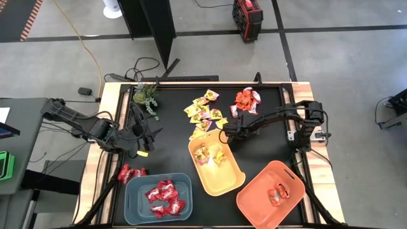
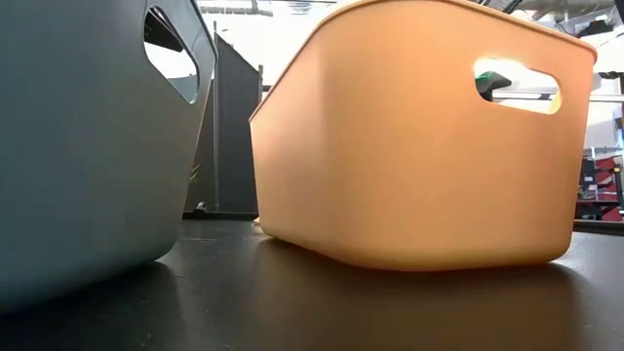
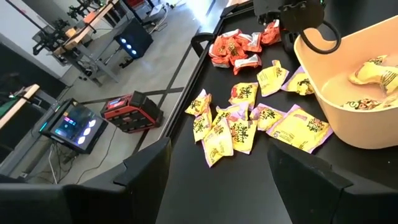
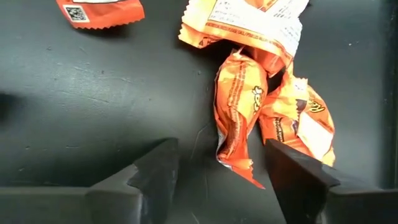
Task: Sort candy
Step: Put the orange chocolate into the orange bin
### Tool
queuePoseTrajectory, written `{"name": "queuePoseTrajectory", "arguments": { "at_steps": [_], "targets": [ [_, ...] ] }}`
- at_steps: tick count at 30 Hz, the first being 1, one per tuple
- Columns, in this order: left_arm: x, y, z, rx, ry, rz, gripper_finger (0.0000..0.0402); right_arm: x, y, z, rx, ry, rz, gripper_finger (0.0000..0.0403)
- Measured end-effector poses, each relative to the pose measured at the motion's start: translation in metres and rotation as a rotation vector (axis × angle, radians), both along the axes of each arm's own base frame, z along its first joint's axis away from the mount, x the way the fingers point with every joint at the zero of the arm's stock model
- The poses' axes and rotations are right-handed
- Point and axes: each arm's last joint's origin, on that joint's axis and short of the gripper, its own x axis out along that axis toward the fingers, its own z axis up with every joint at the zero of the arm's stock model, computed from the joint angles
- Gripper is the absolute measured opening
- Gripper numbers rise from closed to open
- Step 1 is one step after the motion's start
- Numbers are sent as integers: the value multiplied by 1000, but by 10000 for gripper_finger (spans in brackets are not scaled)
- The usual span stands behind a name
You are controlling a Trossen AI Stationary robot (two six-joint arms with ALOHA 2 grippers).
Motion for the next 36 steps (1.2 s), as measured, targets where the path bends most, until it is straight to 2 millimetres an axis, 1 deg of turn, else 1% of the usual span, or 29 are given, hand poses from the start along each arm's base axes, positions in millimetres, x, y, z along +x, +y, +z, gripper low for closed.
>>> {"name": "queuePoseTrajectory", "arguments": {
  "at_steps": [3,11,14,17,19,22,27,30,33,36],
  "targets": [
    [0,0,0,0,0,0,261,0,3,0,14,1,8,199],
    [0,0,0,0,0,0,261,0,6,-1,26,4,9,60],
    [0,0,0,0,0,0,261,0,6,-1,26,4,12,15],
    [0,0,0,0,0,0,261,3,10,2,26,2,30,8],
    [0,0,0,0,0,0,261,7,15,7,26,-4,47,5],
    [0,0,0,-1,-1,0,261,17,20,22,24,-8,64,3],
    [2,-1,1,-2,-14,-3,261,31,30,56,11,11,101,1],
    [4,-2,2,-13,-22,-19,261,37,39,78,7,32,156,1],
    [4,-2,2,-16,-21,-23,261,39,57,104,73,74,264,1],
    [4,-2,2,-22,-25,-21,261,32,85,139,192,84,386,1]
  ]
}}
